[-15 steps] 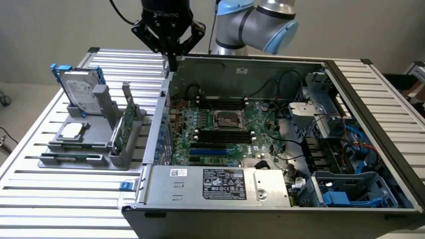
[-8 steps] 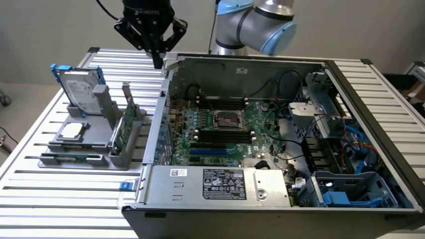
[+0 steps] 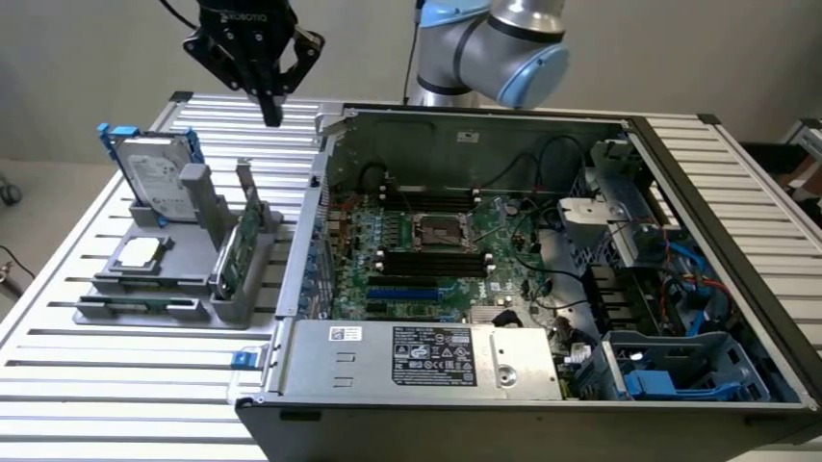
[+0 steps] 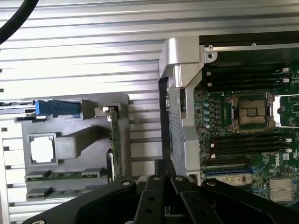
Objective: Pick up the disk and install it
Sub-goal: 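Reach for the disk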
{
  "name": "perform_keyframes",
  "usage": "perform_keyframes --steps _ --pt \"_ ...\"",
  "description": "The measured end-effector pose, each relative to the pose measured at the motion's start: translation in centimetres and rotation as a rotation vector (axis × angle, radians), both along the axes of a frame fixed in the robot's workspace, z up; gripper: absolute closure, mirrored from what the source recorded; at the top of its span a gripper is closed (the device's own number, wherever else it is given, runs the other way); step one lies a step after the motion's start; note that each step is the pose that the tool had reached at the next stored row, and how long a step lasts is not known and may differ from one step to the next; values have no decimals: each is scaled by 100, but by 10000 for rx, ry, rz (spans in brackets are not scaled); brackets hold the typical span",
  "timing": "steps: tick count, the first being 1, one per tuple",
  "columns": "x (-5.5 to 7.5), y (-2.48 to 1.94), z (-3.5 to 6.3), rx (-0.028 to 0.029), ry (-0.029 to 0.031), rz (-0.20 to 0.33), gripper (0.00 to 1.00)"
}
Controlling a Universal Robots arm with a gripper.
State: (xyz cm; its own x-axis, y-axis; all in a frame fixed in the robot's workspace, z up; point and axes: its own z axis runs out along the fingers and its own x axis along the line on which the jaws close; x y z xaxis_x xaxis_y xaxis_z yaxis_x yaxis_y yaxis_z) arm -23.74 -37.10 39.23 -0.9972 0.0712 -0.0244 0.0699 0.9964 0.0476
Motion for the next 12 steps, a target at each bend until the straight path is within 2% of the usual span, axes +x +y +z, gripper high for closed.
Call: perform_keyframes --steps 5,12 --pt "-230 55 -10 -31 0 1 89" --pt "-549 135 -54 -184 -2 1 89"
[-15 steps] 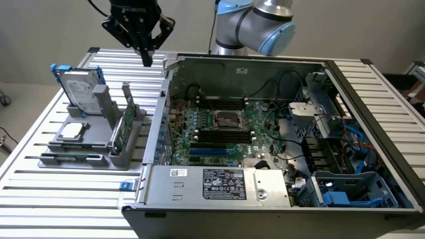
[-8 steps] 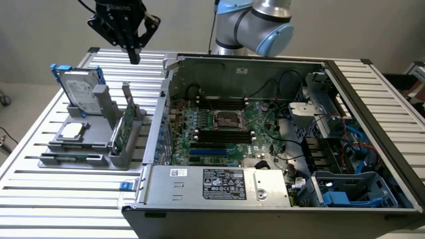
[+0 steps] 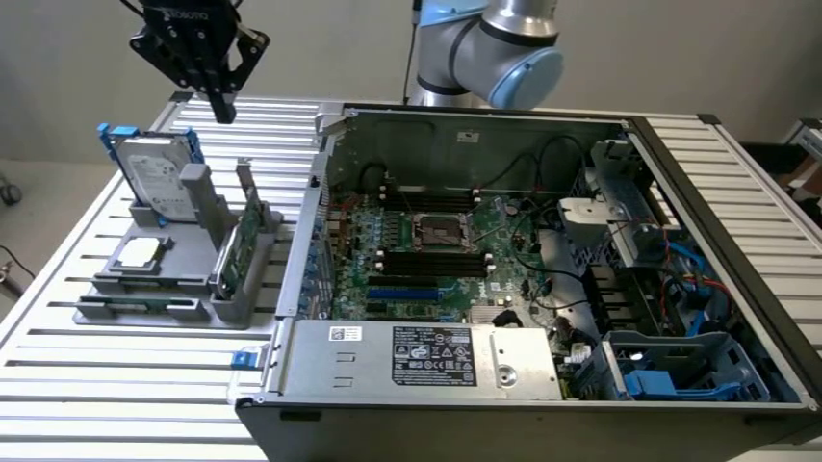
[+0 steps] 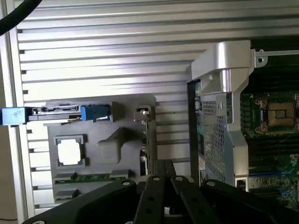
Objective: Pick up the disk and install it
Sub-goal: 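Reach for the disk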
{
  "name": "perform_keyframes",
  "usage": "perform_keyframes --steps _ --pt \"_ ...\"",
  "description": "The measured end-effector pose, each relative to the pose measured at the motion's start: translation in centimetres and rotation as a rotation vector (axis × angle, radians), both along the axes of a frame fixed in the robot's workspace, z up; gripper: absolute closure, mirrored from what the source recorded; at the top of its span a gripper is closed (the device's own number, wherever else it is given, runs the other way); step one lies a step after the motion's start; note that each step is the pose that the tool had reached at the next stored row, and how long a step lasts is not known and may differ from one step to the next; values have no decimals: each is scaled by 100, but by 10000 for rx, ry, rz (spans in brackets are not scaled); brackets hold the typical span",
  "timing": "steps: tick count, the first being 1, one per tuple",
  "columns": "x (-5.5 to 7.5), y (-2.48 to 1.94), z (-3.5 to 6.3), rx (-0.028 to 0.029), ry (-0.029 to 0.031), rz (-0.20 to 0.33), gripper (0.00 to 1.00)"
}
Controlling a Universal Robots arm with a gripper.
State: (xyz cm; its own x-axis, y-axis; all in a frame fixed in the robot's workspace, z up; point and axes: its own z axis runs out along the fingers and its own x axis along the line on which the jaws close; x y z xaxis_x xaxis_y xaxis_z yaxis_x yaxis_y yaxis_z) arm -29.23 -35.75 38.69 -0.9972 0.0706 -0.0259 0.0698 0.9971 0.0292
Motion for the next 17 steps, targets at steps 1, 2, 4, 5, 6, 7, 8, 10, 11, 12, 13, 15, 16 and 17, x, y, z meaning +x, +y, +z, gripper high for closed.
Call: perform_keyframes --steps 1,2,4,5,6,7,8,10,11,12,13,15,16,17 --pt "-45 16 -6 -21 2 -1 89" --pt "-90 32 -14 -39 1 -2 89" --pt "-181 72 -32 -76 2 0 89" --pt "-226 93 -42 -89 2 -2 89" --pt "-271 115 -52 -100 1 -1 89" --pt "-316 138 -62 -111 2 0 89" --pt "-361 160 -73 -121 1 -1 89" --pt "-455 209 -93 -139 3 0 89" --pt "-500 232 -103 -144 2 -1 89" --pt "-545 256 -112 -150 2 -2 89" --pt "-589 278 -122 -154 2 0 89" --pt "-681 327 -142 -161 2 -1 89" --pt "-728 350 -151 -163 1 -1 89" --pt "-772 372 -160 -166 1 0 89"
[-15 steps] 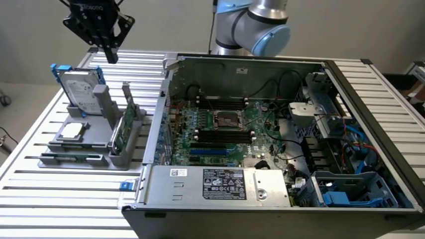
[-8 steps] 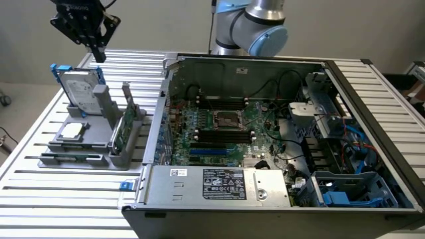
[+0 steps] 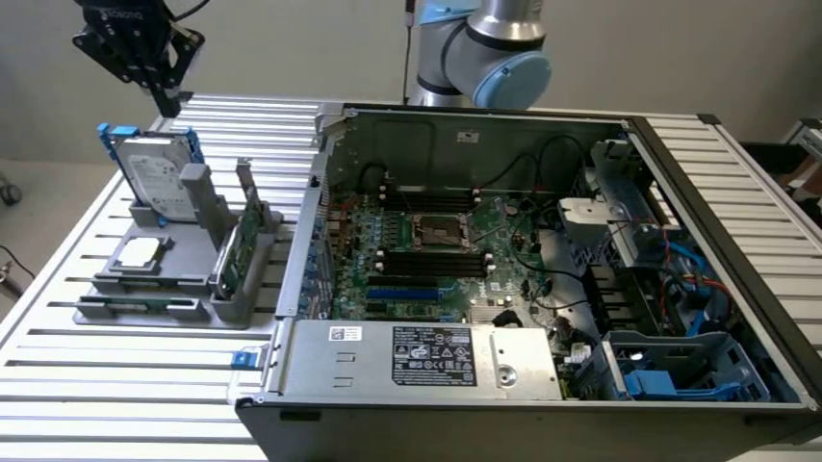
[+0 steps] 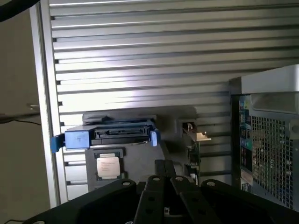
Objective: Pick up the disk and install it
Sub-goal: 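Reach for the disk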
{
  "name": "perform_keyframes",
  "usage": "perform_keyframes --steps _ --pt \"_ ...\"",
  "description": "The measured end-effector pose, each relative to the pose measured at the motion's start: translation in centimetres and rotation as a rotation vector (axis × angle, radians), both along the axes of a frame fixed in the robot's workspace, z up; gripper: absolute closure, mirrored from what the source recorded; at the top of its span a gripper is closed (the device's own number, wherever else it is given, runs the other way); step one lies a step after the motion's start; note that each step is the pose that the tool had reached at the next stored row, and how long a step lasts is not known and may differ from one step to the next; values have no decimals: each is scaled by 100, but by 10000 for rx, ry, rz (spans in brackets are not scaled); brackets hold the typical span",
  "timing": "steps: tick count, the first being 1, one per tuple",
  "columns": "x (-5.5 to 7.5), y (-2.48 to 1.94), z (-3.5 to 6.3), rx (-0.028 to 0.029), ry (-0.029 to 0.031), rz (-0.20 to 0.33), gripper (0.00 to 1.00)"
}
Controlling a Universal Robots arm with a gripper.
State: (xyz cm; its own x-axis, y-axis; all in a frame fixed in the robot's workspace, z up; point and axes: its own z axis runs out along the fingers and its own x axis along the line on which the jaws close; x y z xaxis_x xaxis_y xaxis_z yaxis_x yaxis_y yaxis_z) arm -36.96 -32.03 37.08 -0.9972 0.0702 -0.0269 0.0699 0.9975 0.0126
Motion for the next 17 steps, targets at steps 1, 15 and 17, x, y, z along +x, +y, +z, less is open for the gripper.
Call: perform_keyframes --steps 1,15,17 --pt "-45 22 -8 -5 0 -1 89" --pt "-592 168 -83 -252 9 9 89" --pt "-592 168 -83 -253 11 10 89"
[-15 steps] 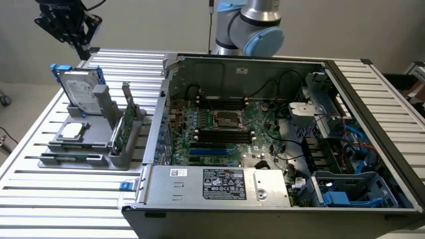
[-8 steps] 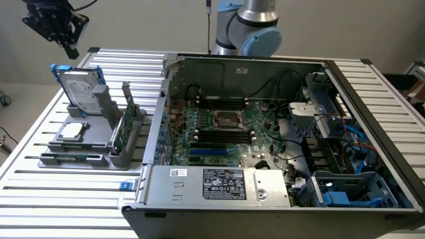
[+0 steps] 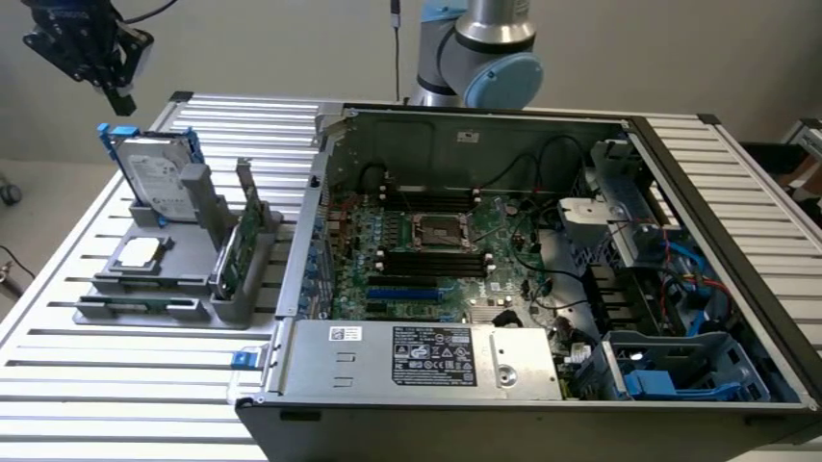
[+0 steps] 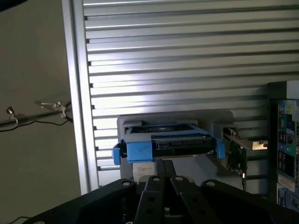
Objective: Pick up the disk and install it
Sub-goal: 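Reach for the disk, then pick up the disk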
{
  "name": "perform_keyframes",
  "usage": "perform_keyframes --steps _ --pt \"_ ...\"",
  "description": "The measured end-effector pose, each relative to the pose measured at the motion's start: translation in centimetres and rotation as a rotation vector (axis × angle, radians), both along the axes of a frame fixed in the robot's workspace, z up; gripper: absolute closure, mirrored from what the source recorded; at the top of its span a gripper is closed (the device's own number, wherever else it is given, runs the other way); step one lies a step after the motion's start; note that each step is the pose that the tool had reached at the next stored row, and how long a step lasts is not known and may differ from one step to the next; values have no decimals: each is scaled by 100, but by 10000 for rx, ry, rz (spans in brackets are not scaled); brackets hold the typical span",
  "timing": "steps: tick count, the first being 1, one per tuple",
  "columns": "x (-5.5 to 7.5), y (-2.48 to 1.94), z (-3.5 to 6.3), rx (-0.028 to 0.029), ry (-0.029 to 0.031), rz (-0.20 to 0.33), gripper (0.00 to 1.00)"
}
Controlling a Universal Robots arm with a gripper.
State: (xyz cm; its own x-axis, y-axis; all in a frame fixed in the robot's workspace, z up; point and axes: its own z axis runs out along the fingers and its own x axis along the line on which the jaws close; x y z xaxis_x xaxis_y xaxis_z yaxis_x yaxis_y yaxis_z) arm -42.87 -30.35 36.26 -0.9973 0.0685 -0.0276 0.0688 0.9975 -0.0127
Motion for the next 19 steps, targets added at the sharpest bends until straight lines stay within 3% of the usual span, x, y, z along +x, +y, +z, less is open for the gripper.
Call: perform_keyframes --steps 19 --pt "-1 2 -3 9 1 69 89"
